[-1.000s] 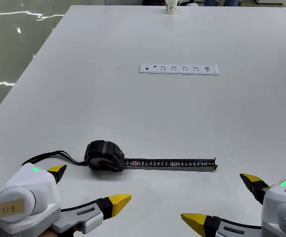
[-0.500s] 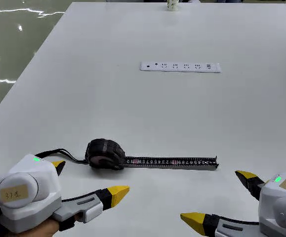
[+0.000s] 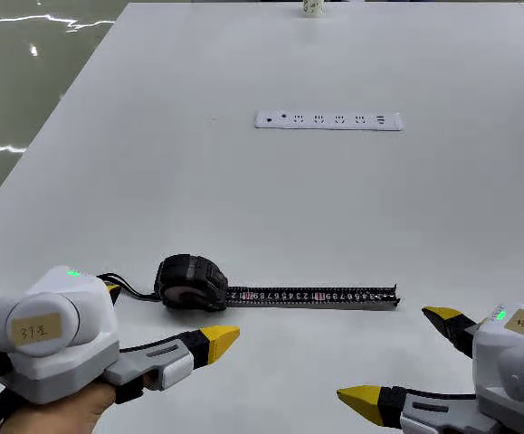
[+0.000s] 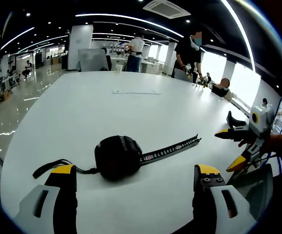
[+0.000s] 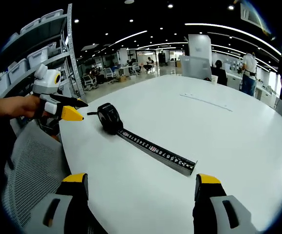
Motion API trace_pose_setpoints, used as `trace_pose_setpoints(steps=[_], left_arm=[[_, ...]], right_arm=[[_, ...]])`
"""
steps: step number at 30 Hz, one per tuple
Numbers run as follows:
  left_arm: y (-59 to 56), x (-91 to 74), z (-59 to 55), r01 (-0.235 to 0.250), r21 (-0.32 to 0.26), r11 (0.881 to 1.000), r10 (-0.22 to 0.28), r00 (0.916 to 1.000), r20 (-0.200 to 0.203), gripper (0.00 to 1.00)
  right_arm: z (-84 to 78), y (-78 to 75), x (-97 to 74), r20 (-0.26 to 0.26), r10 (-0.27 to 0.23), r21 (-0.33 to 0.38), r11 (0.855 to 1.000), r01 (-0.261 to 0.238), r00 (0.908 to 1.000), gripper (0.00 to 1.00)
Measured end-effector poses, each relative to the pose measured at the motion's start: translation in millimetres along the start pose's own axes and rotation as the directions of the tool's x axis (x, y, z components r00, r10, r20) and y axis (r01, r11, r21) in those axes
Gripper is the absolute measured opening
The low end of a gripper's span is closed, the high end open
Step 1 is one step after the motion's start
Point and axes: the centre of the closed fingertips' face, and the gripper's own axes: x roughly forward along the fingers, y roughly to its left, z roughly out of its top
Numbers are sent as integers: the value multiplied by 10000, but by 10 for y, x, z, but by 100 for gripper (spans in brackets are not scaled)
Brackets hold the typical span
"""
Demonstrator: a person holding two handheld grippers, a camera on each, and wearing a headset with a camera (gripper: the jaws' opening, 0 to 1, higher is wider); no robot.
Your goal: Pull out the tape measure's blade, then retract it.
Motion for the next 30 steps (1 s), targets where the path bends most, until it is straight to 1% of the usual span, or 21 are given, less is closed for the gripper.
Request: trace_pose_setpoints(steps=[3, 9, 15, 19, 25, 30], left_arm=[[8, 22, 9, -117, -28, 9999, 117, 9999, -26, 97], [-10, 99, -14, -128, 10, 9999, 129, 9997, -230, 97], [-36, 188, 17, -120, -141, 9998, 116, 9996, -276, 96], [-20, 216, 17, -249, -178, 9995, 244, 9992, -305, 96], [19, 263, -13, -429, -253, 9988, 417, 9980, -475, 95], [41, 313, 20, -549, -345, 9979, 532, 9975, -461, 93]], right_arm=[[16, -27, 15, -1, 61, -59, 10000, -61, 10000, 89], [41, -68, 35, -72, 162, -246, 9996, -164, 9998, 86], [65, -119, 59, -135, 293, -393, 9988, -298, 9995, 83], [57, -142, 76, -207, 371, -493, 9981, -380, 9991, 81], [33, -185, 108, -436, 501, -768, 9956, -533, 9978, 78], [16, -224, 126, -620, 564, -1012, 9929, -625, 9965, 76]])
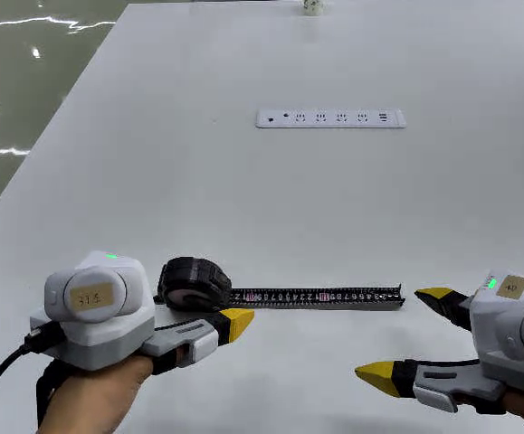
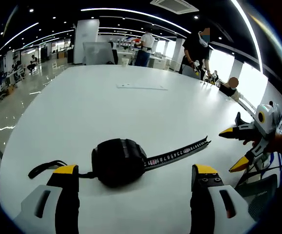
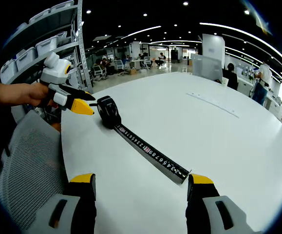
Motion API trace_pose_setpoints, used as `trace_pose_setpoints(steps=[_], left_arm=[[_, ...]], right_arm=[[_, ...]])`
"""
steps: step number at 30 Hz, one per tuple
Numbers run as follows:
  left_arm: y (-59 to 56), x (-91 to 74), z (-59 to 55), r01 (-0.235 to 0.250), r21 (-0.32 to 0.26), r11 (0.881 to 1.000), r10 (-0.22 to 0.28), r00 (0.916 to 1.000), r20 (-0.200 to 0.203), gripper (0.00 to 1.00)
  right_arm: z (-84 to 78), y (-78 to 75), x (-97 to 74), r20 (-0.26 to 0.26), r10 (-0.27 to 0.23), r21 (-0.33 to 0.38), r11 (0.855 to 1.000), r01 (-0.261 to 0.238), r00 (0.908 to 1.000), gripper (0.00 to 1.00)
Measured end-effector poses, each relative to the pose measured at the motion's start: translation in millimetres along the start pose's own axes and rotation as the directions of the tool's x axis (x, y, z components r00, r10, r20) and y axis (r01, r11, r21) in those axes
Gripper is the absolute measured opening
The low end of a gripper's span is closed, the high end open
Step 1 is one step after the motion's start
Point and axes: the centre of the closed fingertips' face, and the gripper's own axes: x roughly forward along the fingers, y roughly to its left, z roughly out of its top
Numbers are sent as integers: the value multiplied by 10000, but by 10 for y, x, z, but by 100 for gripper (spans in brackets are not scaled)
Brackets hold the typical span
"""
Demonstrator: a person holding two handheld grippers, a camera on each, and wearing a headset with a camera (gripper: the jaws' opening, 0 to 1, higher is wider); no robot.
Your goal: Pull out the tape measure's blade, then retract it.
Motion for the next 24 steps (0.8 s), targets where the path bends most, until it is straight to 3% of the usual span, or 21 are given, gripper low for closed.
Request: trace_pose_setpoints(steps=[24], left_arm=[[78, 262, 28, -363, -276, 9990, 353, 9988, -348, 82]], right_arm=[[-113, -282, 124, -898, 309, -995, 9942, -399, 9955, 63]])
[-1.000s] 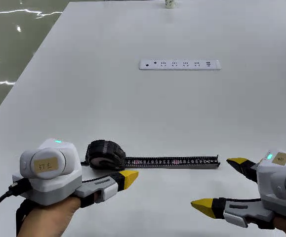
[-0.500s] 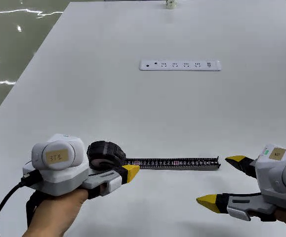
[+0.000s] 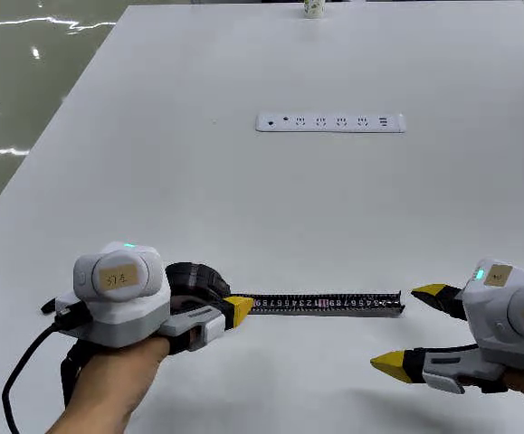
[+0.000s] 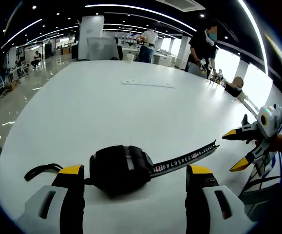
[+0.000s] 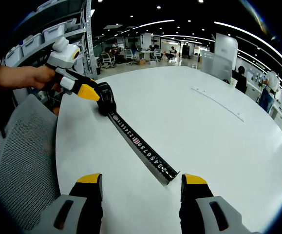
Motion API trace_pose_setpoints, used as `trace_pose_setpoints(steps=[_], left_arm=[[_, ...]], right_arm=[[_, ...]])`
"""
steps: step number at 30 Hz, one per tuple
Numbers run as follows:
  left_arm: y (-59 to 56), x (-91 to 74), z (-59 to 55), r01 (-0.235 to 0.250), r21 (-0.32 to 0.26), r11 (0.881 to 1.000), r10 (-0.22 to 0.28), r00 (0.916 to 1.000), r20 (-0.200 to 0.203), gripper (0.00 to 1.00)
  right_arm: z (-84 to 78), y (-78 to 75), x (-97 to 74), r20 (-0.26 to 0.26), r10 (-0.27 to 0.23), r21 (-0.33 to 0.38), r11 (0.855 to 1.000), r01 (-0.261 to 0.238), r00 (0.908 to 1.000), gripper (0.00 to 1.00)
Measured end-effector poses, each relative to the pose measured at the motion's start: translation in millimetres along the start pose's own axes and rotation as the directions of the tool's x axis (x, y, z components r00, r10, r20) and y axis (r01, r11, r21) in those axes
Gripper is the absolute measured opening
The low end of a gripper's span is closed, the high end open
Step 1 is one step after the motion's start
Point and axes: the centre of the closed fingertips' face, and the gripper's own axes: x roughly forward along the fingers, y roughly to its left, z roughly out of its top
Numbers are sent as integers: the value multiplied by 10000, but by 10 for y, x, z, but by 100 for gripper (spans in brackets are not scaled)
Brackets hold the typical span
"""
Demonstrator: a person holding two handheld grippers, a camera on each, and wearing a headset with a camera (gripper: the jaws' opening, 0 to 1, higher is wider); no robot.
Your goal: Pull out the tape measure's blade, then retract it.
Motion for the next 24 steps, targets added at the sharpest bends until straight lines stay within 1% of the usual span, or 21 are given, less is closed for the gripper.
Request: trace_pose_setpoints(steps=[8, 15, 19, 21, 24], left_arm=[[60, 52, -26, -278, -172, 9995, 275, 9994, -193, 77], [99, 99, -37, -446, -347, 9984, 437, 9987, -265, 72], [116, 139, -32, -548, -418, 9976, 535, 9981, -316, 69], [130, 157, -27, -617, -465, 9970, 601, 9976, -343, 67], [154, 185, -20, -732, -459, 9963, 717, 9968, -347, 67]], right_arm=[[-20, -99, 39, -252, 208, -383, 9990, -218, 9995, 59], [-55, -184, 81, -484, 393, -723, 9965, -427, 9981, 54], [-61, -222, 102, -606, 510, -1014, 9932, -569, 9969, 50], [-72, -226, 120, -723, 681, -1196, 9899, -764, 9951, 48], [-81, -251, 146, -851, 764, -1395, 9863, -878, 9934, 46]])
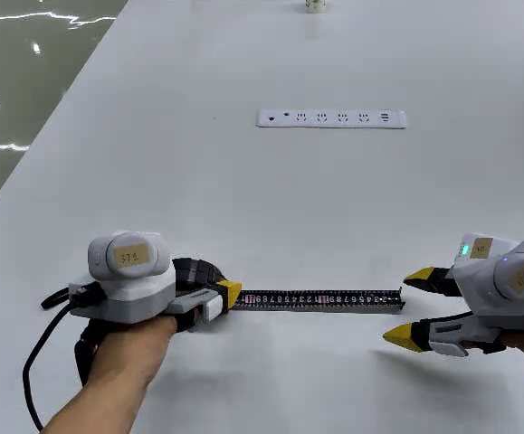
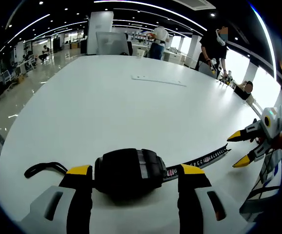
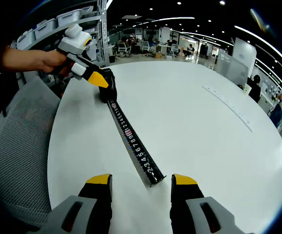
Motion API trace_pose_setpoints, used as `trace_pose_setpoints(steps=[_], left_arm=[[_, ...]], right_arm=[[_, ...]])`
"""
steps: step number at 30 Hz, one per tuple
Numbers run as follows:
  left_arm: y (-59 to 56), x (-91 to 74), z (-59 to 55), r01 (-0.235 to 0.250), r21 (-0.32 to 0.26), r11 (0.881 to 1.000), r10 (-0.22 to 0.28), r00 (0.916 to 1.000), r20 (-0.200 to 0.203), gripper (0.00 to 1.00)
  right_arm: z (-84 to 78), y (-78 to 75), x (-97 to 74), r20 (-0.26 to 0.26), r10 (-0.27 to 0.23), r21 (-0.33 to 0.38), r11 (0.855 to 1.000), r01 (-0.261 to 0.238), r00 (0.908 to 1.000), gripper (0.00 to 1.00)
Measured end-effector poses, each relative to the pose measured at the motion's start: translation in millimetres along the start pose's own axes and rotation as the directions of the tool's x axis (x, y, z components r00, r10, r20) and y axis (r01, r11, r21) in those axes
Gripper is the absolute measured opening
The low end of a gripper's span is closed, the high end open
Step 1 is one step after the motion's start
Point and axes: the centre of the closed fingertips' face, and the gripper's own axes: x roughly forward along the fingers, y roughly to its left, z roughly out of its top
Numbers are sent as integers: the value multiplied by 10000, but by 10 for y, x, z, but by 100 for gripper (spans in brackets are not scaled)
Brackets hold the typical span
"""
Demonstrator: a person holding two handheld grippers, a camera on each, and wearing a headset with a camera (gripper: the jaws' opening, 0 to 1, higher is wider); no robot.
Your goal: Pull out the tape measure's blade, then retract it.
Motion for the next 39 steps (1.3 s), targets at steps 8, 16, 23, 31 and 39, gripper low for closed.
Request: trace_pose_setpoints(steps=[8, 16, 23, 31, 39], left_arm=[[10, 30, 0, -86, -25, 10000, 86, 9999, -74, 63], [51, 62, -32, -237, -108, 9997, 235, 9996, -184, 60], [61, 94, -50, -311, -150, 9994, 307, 9993, -234, 61], [66, 112, -59, -368, -163, 9992, 363, 9988, -317, 62], [73, 129, -73, -406, -72, 9992, 403, 9984, -393, 62]], right_arm=[[-23, -51, 41, -304, 337, -582, 9977, -354, 9990, 37], [-66, -70, 112, -625, 631, -1085, 9917, -697, 9960, 29], [-75, -94, 145, -745, 776, -1290, 9878, -868, 9942, 23], [-97, -130, 159, -833, 841, -1361, 9861, -950, 9930, 17], [-106, -166, 171, -817, 888, -1252, 9872, -986, 9927, 13]])
